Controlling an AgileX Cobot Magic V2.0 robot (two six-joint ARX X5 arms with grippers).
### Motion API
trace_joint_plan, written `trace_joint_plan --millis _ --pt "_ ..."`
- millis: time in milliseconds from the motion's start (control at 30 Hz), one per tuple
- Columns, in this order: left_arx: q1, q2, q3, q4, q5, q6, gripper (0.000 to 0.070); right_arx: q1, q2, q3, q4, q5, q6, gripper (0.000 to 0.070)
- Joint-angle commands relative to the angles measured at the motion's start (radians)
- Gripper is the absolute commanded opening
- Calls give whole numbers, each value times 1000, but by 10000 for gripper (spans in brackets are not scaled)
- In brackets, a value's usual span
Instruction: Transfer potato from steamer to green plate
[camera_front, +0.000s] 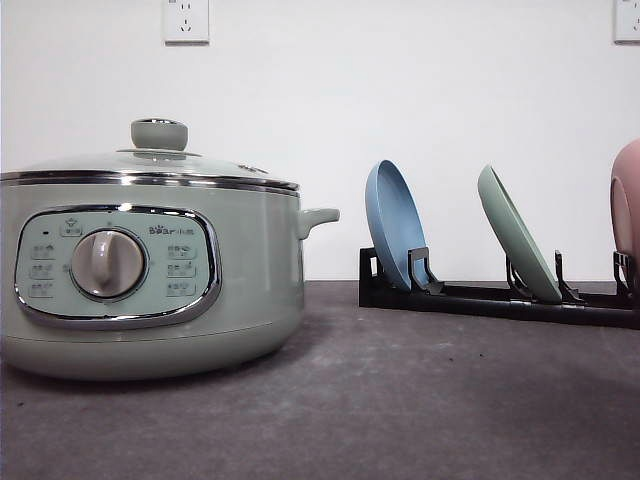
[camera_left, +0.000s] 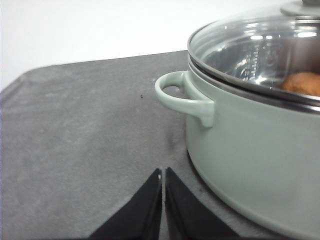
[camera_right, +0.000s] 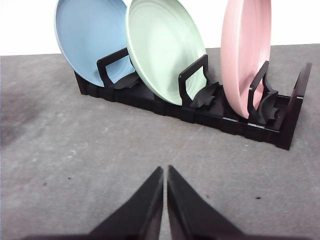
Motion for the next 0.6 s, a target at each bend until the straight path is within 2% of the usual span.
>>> trace_joint_plan --millis 0,100,200,400,567 --pt "2 -2 -21 -8 -2 -149 2 2 -2 -4 3 -5 83 0" --pt "2 -2 -21 -8 -2 -312 3 2 -2 -4 -10 2 158 0" --pt "2 -2 -20 -8 -2 -412 2 1 -2 -4 -10 2 188 0" --pt "2 -2 0 -9 0 -536 2 0 -2 0 7 -33 252 0" --pt "2 -1 61 -10 5 -568 3 -1 -2 50 5 -21 273 0"
